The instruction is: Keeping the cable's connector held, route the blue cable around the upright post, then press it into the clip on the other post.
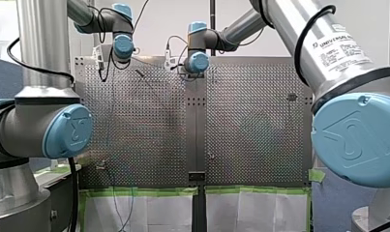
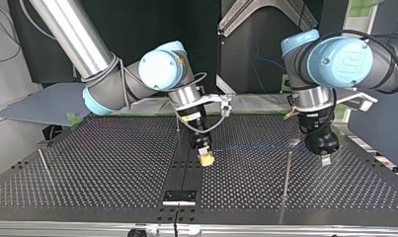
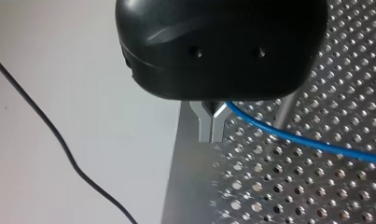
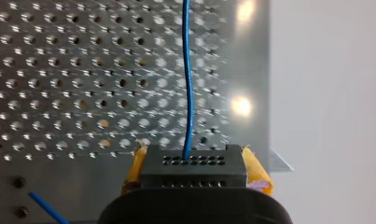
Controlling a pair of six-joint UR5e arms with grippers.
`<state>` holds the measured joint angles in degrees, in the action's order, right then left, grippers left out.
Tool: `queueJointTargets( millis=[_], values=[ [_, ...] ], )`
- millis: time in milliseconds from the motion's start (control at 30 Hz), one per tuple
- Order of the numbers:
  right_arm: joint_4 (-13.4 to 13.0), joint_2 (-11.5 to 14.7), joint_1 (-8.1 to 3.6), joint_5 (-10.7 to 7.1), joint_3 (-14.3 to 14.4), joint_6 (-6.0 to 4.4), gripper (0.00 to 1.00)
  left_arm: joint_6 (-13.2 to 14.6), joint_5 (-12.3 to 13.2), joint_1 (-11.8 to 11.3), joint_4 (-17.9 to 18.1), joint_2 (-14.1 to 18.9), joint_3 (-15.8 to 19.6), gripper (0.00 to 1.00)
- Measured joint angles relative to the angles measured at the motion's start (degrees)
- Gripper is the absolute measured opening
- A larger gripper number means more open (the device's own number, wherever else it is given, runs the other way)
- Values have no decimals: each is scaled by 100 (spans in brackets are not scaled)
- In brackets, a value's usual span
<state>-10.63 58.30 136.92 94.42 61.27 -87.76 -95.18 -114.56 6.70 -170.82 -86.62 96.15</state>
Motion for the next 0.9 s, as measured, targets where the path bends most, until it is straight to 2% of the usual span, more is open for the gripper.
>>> queueJointTargets(
  millis=[233,433,567,900],
  values=[
    [179,-324,-17,-14,-346,-57,0,15,183,-106,-308,-306,-319,0],
    [223,-518,-37,-19,-624,-87,0,17,287,-184,-409,-536,-608,0],
    [227,-582,-44,-19,-794,-109,0,12,336,-248,-412,-618,-778,0],
    [254,-664,-45,-38,-1259,-148,0,-35,502,-594,-402,-674,-1208,0]
  ],
)
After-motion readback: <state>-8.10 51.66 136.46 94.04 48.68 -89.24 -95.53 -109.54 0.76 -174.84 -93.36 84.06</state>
